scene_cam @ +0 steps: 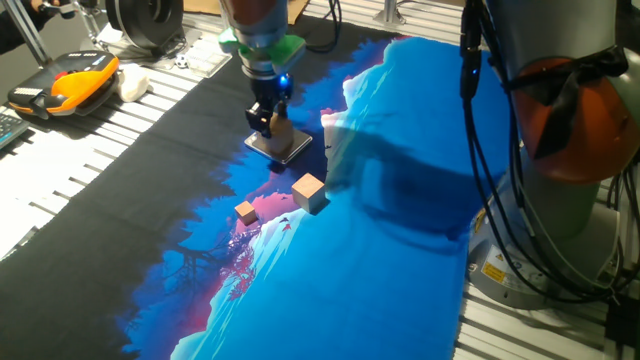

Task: Remove the object from the scale

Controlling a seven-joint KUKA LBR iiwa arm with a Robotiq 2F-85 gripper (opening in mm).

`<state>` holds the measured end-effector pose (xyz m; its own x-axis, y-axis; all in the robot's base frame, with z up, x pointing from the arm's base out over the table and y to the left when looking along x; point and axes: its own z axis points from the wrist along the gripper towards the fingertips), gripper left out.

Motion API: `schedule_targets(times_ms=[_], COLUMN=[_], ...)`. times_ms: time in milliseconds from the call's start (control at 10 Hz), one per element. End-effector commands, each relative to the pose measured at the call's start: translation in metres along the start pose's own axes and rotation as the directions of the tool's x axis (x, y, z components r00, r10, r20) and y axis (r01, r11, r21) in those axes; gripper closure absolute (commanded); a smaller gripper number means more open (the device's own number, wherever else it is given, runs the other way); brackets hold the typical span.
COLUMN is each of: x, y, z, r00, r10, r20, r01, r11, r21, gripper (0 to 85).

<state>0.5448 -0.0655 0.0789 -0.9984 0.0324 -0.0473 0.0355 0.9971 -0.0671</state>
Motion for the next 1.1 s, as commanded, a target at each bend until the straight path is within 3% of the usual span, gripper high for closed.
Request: schedule_targets(times_ms=[0, 100, 200, 300, 500, 700, 1000], x=[-0.002, -0.006, -0.012, -0.016, -0.019, -0.018, -0.005], y=[-0.004, -0.010, -0.019, -0.027, -0.053, -0.071, -0.093], z=[-0.002, -0.007, -0.016, -0.028, -0.043, -0.047, -0.026], r00=[0.999, 0.996, 0.991, 0.989, 0.985, 0.981, 0.980], r10=[-0.034, -0.079, -0.116, -0.118, -0.153, -0.177, -0.196], r20=[-0.017, -0.040, -0.069, -0.084, -0.084, -0.079, -0.042], r01=[0.034, 0.079, 0.116, 0.115, 0.153, 0.178, 0.197], r11=[0.999, 0.997, 0.993, 0.993, 0.988, 0.984, 0.980], r21=[0.000, 0.008, -0.003, -0.038, -0.009, 0.005, 0.010], gripper=[68.0, 85.0, 85.0, 85.0, 85.0, 85.0, 85.0])
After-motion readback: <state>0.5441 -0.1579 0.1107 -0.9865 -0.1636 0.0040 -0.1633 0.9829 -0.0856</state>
